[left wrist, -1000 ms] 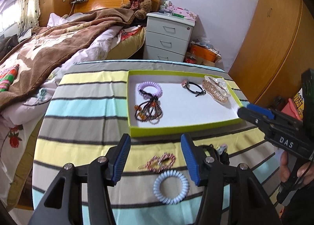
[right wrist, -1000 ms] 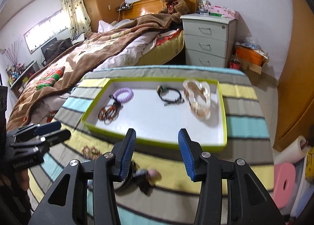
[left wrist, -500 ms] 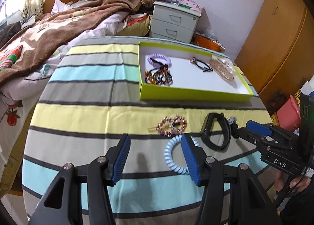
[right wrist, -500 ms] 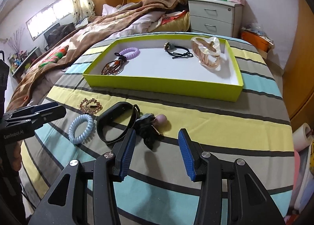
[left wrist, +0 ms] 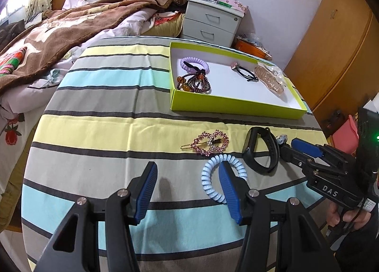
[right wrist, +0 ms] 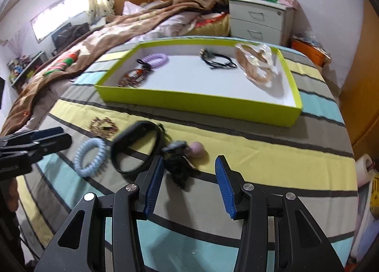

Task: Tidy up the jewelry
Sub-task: 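Grasp the light blue coil hair tie with the left gripper while the right grasps the black pink-ball claw clip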

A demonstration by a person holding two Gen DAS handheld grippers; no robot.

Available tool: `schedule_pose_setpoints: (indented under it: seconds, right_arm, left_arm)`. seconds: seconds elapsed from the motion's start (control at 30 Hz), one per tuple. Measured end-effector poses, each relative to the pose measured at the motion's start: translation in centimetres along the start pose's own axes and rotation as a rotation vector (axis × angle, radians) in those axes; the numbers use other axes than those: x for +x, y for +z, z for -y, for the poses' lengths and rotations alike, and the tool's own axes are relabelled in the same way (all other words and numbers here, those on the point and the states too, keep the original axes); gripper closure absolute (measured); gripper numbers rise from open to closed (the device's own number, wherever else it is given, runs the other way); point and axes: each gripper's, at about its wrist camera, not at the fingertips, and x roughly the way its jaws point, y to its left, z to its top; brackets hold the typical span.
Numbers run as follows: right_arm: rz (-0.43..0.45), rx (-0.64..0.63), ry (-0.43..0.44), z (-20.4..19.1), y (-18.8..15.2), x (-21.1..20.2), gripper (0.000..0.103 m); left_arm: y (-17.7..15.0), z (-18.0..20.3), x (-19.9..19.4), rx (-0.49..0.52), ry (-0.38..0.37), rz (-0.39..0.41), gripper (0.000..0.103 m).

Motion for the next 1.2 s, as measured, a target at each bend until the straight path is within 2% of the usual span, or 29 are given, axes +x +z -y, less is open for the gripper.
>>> schedule_pose_setpoints:
  seconds: [0.3,0.37,0.47,0.63,0.93,1.2]
  right_arm:
    - [0.012,-0.035,-0.018,-0.8,0.1,0.4,0.058]
    - [0.019,-0.039,-0.042,-0.7,0.0,0.3,0.07]
    - [0.022,-0.022,-0.041,-0.1,0.0,0.2,0.079]
    - [0.028,-0.011,-0.032,0.3,-0.3,-0.1,0.085]
    - [0.083,0.055,-0.033,2.2,-1.0,-2.1,0.086]
    - [0.116,0.085,-0.021,2.9,-1.6,-3.7,0.086]
  left_arm:
    - [0.0,0.2,0.2,0.012,0.003,-0.01,0.047]
    - [-0.1,0.3,0.3,0.013,0.004,-0.014,0.047]
    - [-0.1,0.4,0.5,0.012,0.008,-0.021,0.047]
    - [-0.2,0.7,0.9,0.009,0.009,-0.034,0.047]
    - [-0.4,1.5,1.6,0.034,0.016,-0.056,0.047]
    - [-0.4,3.2,2.4,0.12,0.089,-0.046,0.047]
